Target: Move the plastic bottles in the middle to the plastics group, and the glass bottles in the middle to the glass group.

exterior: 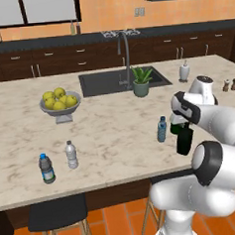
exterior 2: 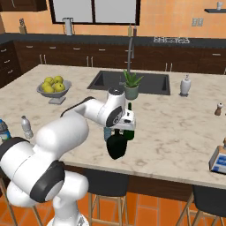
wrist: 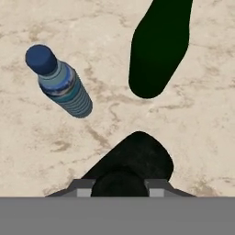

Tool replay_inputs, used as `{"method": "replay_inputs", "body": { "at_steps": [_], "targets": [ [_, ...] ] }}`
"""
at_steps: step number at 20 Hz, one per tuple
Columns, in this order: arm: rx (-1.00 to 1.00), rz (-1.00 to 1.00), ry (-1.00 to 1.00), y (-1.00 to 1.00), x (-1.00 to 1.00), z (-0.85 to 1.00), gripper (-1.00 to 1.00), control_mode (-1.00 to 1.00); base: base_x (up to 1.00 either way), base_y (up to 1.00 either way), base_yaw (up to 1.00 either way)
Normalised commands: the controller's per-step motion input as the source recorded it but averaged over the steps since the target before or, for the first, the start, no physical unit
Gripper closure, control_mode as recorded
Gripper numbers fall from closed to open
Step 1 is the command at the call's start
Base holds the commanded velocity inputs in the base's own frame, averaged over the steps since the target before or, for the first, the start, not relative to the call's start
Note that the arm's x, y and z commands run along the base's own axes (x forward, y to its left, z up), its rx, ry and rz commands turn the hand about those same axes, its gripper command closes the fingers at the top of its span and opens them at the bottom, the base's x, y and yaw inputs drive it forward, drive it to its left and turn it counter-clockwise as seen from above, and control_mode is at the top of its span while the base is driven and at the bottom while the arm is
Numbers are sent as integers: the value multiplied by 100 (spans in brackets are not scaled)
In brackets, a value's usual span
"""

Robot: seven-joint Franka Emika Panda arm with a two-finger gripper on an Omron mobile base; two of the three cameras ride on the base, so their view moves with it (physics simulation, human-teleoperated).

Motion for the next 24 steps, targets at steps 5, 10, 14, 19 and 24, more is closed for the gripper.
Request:
{"method": "replay_inputs", "body": {
  "at_steps": [5, 10, 14, 19, 24],
  "targets": [
    [0, -1, 0, -11, -15, 7, 100, -100, 0, 0, 0],
    [0, -2, 2, -42, -16, 2, 100, -100, 0, 0, 0],
    [0, -4, 4, -57, -16, 4, 100, -100, 0, 0, 0],
    [0, -8, 4, -99, -14, 0, 100, -100, 0, 0, 0],
    [3, -16, 14, -100, 15, 4, 100, -100, 0, 0, 0]
  ]
}}
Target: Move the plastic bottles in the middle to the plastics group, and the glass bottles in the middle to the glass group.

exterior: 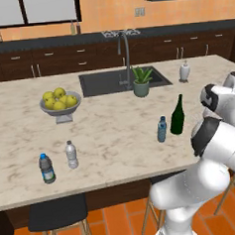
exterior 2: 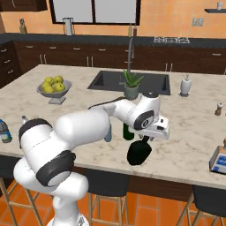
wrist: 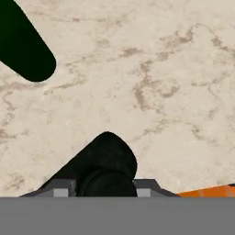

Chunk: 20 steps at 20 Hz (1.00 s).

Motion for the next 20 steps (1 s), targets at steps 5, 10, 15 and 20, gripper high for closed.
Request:
{"method": "replay_inputs", "body": {
  "at_steps": [5, 10, 15, 20],
  "targets": [
    [0, -14, 9, -77, -5, 33, 100, -100, 0, 0, 0],
    [0, -18, 1, -87, 0, 0, 100, -100, 0, 0, 0],
    [-1, -7, -9, -71, 0, -19, 100, -100, 0, 0, 0],
    [-2, -1, -3, -62, 13, 2, 100, -100, 0, 0, 0]
  ]
}}
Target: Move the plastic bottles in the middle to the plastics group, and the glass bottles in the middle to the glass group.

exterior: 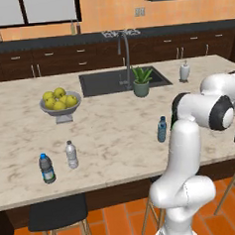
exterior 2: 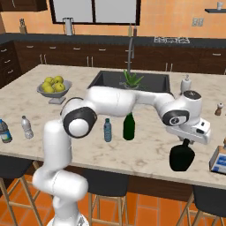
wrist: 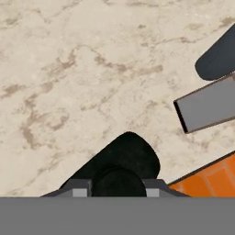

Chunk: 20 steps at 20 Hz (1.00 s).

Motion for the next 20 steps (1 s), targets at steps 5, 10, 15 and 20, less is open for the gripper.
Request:
{"method": "replay_inputs", "body": {
  "at_steps": [5, 10, 15, 20],
  "targets": [
    [0, -2, 3, -57, 29, 12, 100, -100, 0, 0, 0],
    [0, 0, 0, -50, 11, -13, 100, -100, 0, 0, 0],
    [-1, 0, 0, -7, 14, -39, 100, -100, 0, 0, 0],
    [-9, 0, 0, 27, 4, -27, 100, -100, 0, 0, 0]
  ]
}}
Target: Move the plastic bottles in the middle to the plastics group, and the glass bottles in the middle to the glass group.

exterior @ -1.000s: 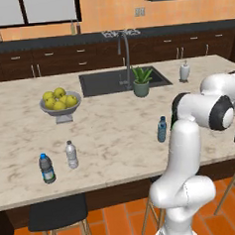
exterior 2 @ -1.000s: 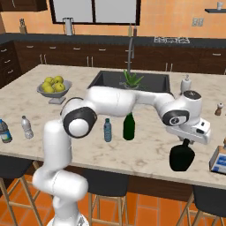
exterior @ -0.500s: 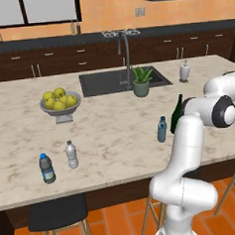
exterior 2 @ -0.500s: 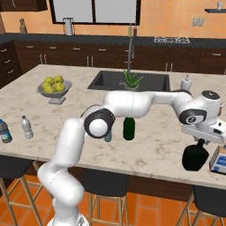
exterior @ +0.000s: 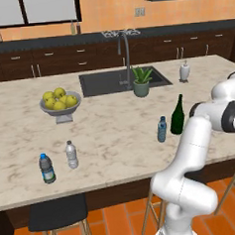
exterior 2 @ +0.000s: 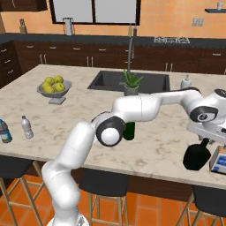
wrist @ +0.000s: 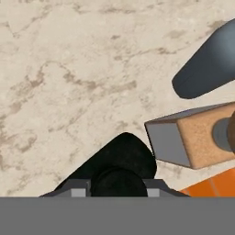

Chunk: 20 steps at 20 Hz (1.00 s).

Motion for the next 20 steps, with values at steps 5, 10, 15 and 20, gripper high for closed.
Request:
{"method": "replay_inputs", "body": {
  "at_steps": [5, 10, 15, 20],
  "targets": [
    [-14, 0, -2, 45, -1, -38, 100, -100, 0, 0, 0],
    [-14, 0, -15, 25, 0, -43, 100, -100, 0, 0, 0],
    [-14, 0, -14, 25, 0, -50, 100, -100, 0, 0, 0],
    [-3, 0, -3, 20, 0, -6, -100, -100, 0, 0, 0]
  ]
}}
